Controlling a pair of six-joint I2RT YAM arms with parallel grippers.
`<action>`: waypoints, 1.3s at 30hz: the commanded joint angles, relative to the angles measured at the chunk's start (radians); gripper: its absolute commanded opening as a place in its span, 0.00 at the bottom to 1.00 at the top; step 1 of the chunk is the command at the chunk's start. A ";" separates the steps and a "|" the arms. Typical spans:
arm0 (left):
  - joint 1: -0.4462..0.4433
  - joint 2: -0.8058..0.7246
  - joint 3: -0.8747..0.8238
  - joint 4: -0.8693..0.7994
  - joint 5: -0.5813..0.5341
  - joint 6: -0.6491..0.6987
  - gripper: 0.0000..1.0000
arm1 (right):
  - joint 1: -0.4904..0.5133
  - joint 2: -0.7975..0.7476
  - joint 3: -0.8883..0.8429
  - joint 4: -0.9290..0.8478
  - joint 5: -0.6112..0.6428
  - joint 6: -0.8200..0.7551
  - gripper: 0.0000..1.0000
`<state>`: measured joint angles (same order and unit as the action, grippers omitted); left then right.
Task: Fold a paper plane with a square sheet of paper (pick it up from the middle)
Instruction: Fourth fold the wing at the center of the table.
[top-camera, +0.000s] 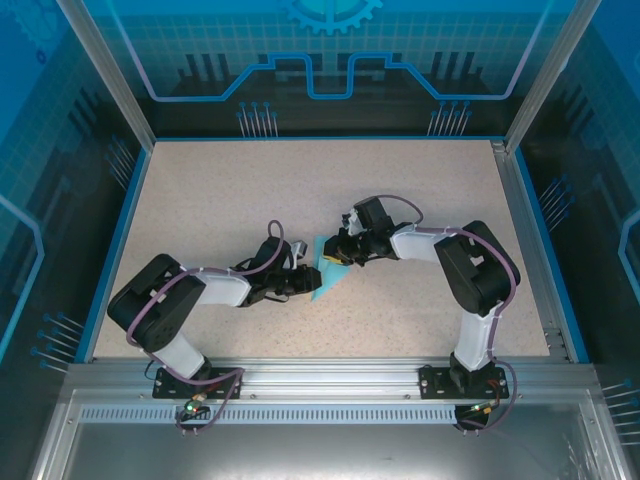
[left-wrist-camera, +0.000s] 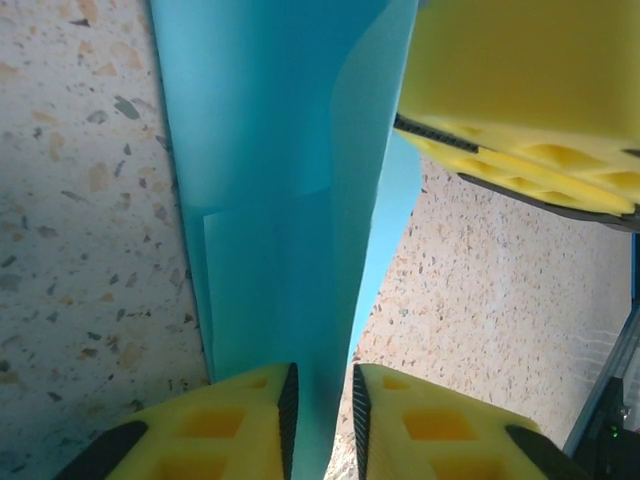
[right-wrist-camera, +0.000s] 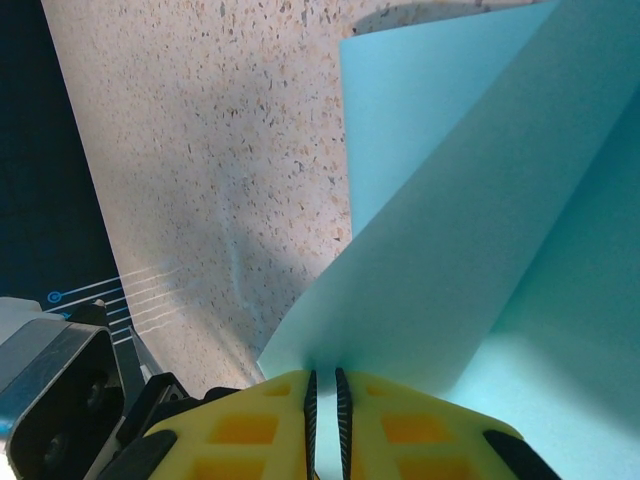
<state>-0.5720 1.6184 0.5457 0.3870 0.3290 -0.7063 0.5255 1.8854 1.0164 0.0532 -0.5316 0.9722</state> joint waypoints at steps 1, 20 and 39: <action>0.009 -0.003 0.028 -0.028 -0.008 0.015 0.19 | 0.005 0.017 0.015 -0.013 -0.024 -0.012 0.16; 0.057 0.017 -0.004 0.010 0.039 -0.082 0.02 | 0.010 -0.042 0.021 -0.025 -0.060 -0.062 0.19; 0.081 0.079 0.017 0.037 0.120 -0.079 0.00 | 0.026 0.031 0.091 -0.027 -0.024 -0.044 0.18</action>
<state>-0.5026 1.6768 0.5549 0.3996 0.4103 -0.7807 0.5476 1.8812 1.0805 0.0425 -0.5571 0.9348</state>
